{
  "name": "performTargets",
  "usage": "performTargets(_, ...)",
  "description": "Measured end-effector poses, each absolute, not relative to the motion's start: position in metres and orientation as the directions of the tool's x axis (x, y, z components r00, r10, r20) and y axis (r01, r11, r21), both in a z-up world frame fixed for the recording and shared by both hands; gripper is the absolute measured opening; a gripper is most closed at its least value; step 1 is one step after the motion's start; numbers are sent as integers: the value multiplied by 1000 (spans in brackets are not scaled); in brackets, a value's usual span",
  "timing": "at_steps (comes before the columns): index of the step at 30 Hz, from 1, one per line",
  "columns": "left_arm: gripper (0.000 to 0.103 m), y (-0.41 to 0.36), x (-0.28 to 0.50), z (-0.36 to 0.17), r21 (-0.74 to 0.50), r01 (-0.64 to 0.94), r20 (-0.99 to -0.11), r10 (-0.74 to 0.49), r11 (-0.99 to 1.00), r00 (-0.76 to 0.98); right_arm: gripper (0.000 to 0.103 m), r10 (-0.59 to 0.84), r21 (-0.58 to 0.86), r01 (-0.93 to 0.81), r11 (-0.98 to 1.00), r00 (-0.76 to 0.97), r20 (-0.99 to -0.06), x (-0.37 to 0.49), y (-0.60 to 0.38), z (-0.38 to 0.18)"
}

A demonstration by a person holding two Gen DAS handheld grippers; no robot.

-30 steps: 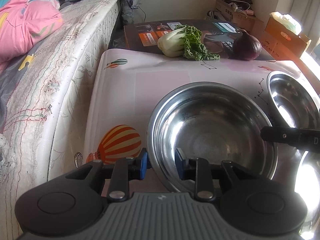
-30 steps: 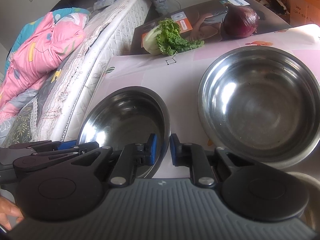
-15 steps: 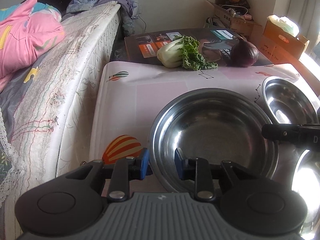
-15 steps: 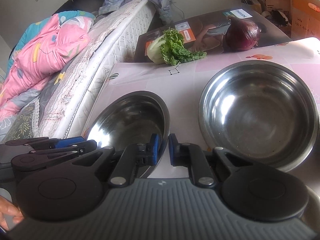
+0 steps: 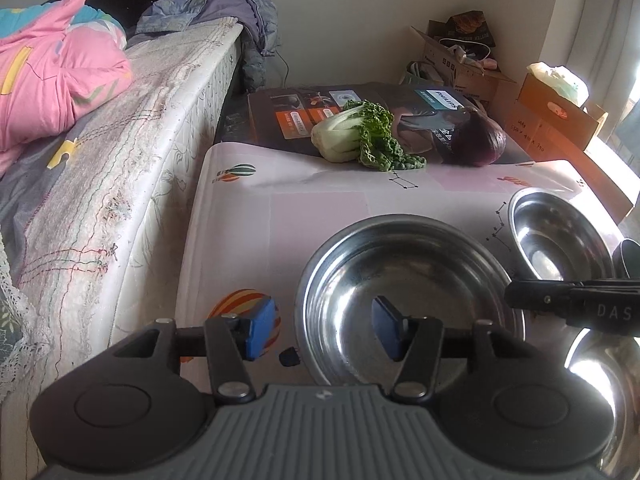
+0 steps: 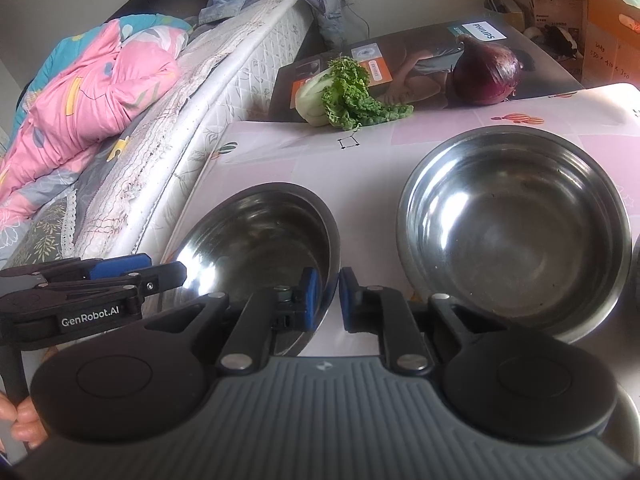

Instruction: Organize plates and bowls

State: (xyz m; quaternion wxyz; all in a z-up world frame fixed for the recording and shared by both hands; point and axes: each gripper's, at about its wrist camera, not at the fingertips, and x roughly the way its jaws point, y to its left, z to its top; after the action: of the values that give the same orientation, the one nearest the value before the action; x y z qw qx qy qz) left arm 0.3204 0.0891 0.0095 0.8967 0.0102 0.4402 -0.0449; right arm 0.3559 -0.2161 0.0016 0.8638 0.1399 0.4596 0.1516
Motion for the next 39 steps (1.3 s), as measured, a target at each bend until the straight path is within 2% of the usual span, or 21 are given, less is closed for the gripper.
performTargets(2,73,94,321,12,-18,74,-777,-61,997,626,24,400,398,-125,909,533,-746,357,-219,1)
performTargets(5,87,101,322,14,-23,66,-758,-60,998,649,38,392,392,-122,912,543,-743,358,-220,3)
performTargets(7,87,105,322,14,-33,67,-751,-69,997,657,49,385,379,-131,916,553,-739,356,-218,7)
performTargets(11,87,108,322,15,-35,73,-749,-74,997,658,59,387,360,-170,917,592,-707,345,-216,24)
performTargets(13,88,110,320,17,-40,76,-750,-80,996,657,80,392,351,-196,916,626,-674,337,-217,38)
performTargets(15,90,111,320,18,-47,81,-750,-89,996,656,90,375,309,-224,924,679,-631,326,-218,55)
performTargets(17,92,111,318,20,-51,85,-745,-95,995,660,94,331,232,-238,943,736,-591,316,-217,72)
performTargets(18,92,111,318,21,-51,87,-743,-96,995,662,102,302,187,-237,953,762,-573,311,-216,81)
performTargets(22,93,109,315,24,-52,100,-737,-106,994,668,102,195,36,-203,978,853,-485,296,-215,104)
performTargets(25,93,107,312,26,-50,108,-732,-110,993,672,102,168,-2,-197,980,840,-515,296,-216,113)
performTargets(29,93,106,310,26,-43,131,-729,-121,990,674,102,191,11,-218,976,824,-533,294,-217,116)
performTargets(31,93,106,309,25,-65,171,-723,-165,983,671,102,226,33,-247,968,815,-533,294,-216,113)
performTargets(35,93,108,308,19,-97,209,-711,-215,973,669,102,341,164,-305,938,735,-586,304,-218,98)
performTargets(39,93,111,313,9,-123,220,-716,-240,968,656,101,340,207,-272,940,685,-644,318,-211,74)
